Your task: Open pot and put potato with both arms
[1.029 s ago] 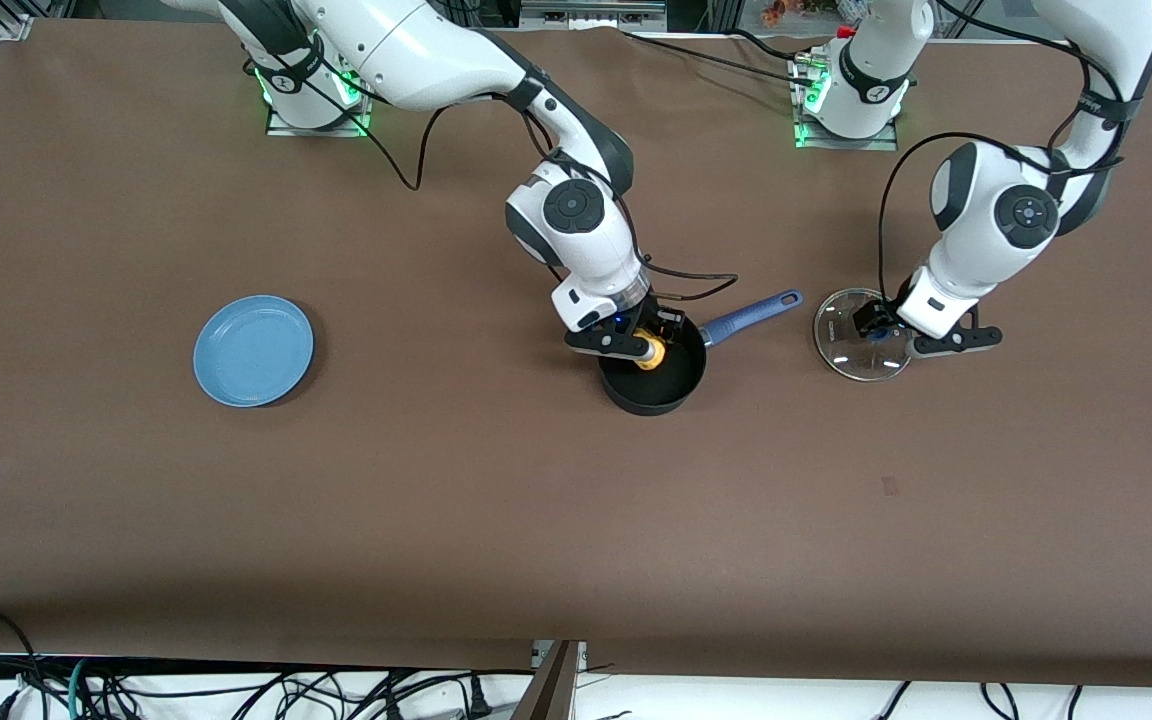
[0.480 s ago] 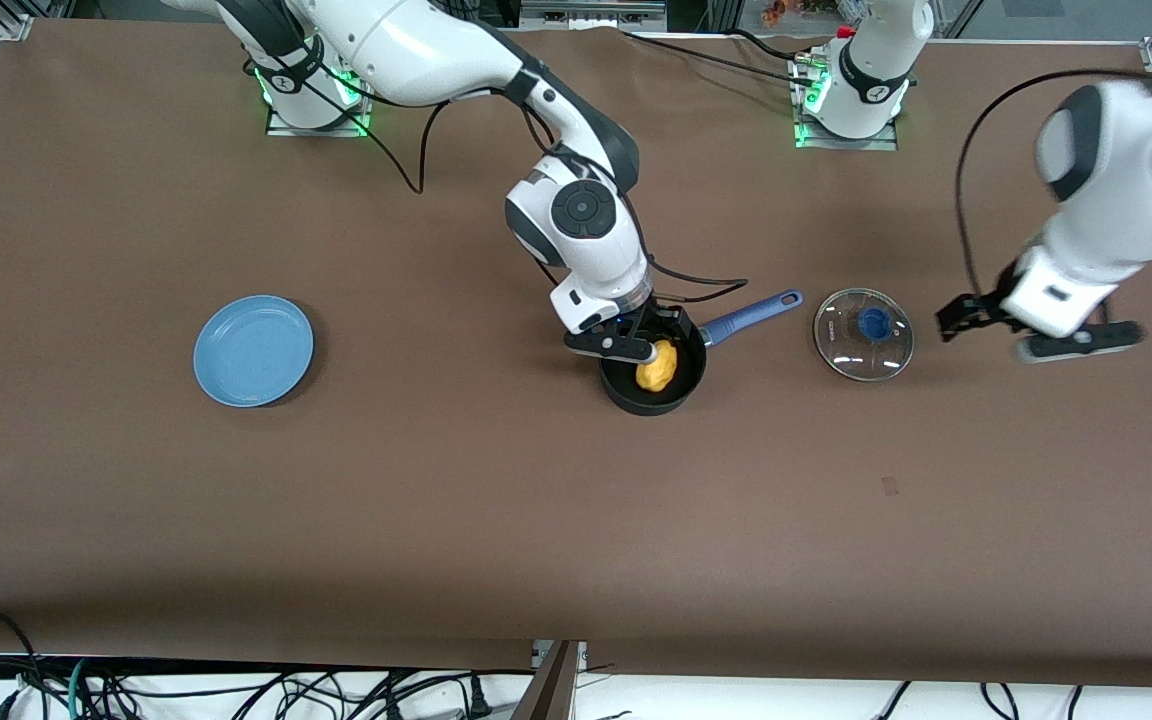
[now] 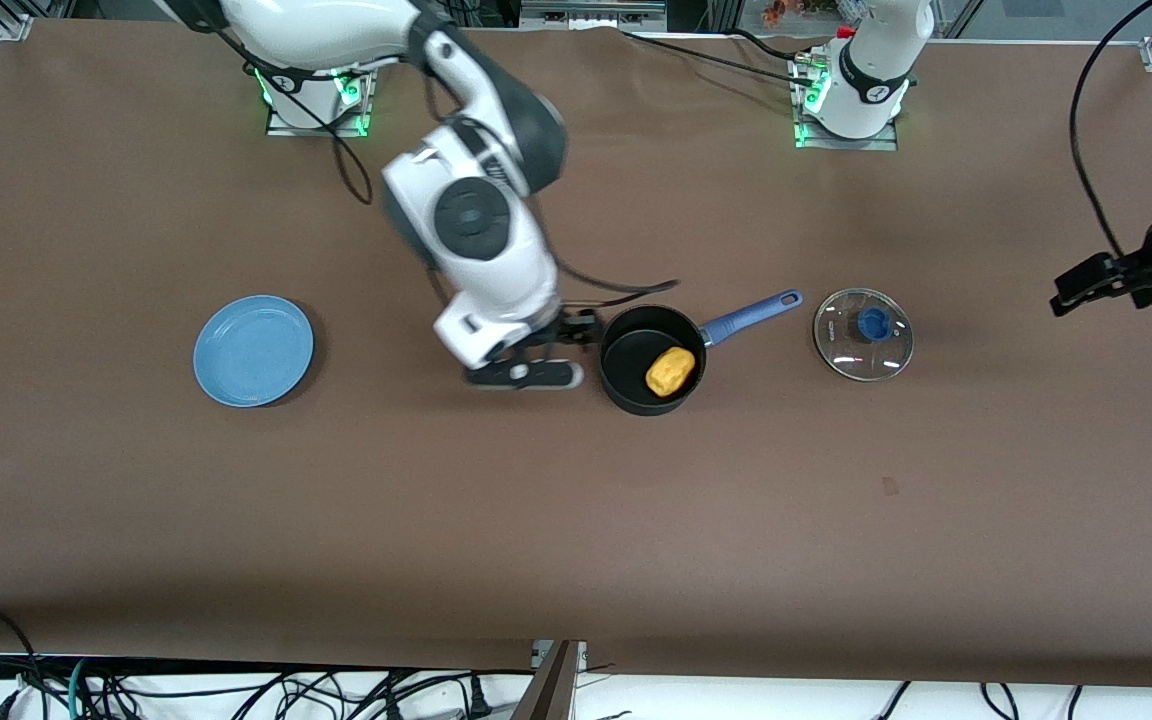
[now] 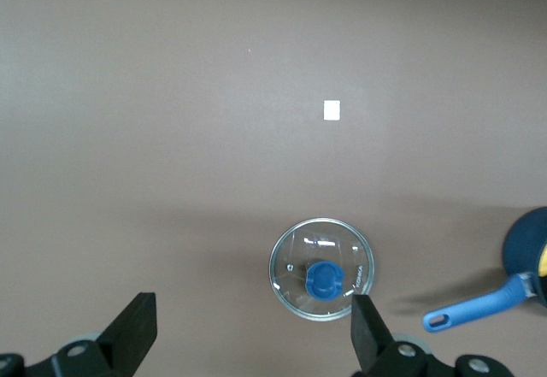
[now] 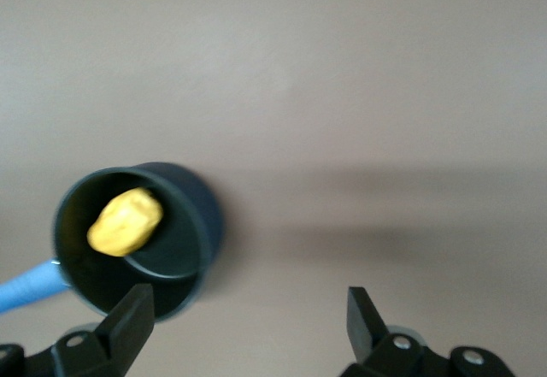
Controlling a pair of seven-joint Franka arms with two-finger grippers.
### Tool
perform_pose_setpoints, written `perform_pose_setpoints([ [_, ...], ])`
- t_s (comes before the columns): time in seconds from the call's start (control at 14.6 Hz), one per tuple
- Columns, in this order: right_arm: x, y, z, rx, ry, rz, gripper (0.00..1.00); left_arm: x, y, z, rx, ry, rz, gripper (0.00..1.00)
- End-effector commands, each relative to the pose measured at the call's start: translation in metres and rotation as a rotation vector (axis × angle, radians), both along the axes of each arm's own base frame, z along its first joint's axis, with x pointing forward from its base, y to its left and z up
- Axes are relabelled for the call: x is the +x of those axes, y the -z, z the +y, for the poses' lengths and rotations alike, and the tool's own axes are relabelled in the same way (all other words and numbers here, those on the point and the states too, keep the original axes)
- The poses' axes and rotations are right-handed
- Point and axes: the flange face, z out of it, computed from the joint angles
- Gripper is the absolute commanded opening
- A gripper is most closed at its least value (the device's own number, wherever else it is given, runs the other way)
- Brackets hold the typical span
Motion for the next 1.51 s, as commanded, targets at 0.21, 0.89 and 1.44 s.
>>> perform_pose_setpoints([
  [0.21,0.041,-0.063,-0.167,-0.058,-0.168,0.094,1.00,0.004,-0.028,-0.005,-0.036,0.005,0.030,1.00],
  [0.89,0.004,-0.159,-0.384,-0.152,-0.147,0.144,1.00,0.006,-0.050,-0.021,-0.034,0.033,-0.002,1.00],
  [1.44,-0.029,-0.216,-0.414,-0.167,-0.121,0.047,1.00,0.014,-0.061,-0.031,-0.033,0.066,-0.032,1.00],
])
